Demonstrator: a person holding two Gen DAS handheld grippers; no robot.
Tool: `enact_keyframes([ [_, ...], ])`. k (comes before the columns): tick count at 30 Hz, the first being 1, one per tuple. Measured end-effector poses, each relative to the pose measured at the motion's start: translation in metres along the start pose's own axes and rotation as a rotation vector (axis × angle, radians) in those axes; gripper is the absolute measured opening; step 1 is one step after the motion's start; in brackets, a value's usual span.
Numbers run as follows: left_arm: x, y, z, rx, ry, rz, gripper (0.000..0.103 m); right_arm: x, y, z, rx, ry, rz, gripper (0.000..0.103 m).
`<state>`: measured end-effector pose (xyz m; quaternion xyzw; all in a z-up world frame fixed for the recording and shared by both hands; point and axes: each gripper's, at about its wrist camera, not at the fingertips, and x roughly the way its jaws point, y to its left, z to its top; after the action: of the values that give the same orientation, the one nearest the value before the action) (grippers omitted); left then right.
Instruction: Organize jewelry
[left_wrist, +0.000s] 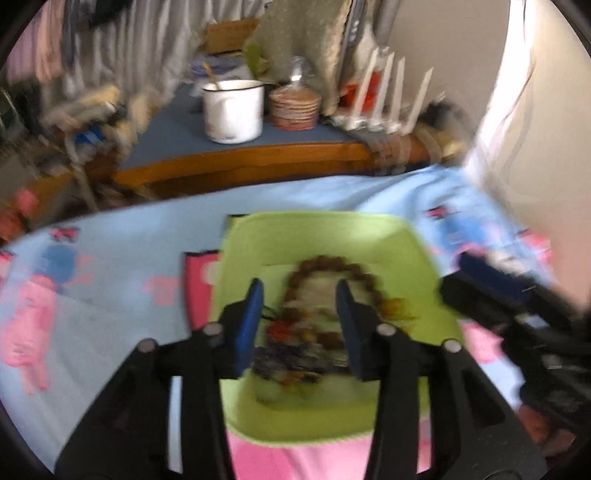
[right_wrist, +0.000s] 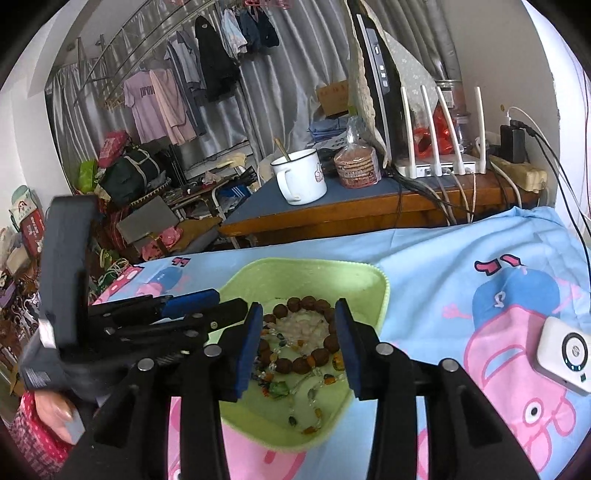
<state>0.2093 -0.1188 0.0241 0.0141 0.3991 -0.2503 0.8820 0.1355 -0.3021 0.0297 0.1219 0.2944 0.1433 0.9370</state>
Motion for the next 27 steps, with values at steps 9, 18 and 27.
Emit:
enact_keyframes([
  [9, -0.058, 0.04, -0.006, -0.108, -0.061, -0.039, 0.051, -0.035, 0.009, -0.013, 0.03, -0.031, 0.018, 0.008],
  [18, -0.134, 0.118, -0.082, -0.217, -0.098, 0.098, 0.051, -0.028, 0.03, -0.055, 0.055, 0.096, 0.101, 0.008],
  [27, -0.134, 0.139, -0.148, -0.235, 0.009, 0.108, 0.051, 0.011, 0.086, -0.081, -0.035, 0.276, 0.187, 0.007],
])
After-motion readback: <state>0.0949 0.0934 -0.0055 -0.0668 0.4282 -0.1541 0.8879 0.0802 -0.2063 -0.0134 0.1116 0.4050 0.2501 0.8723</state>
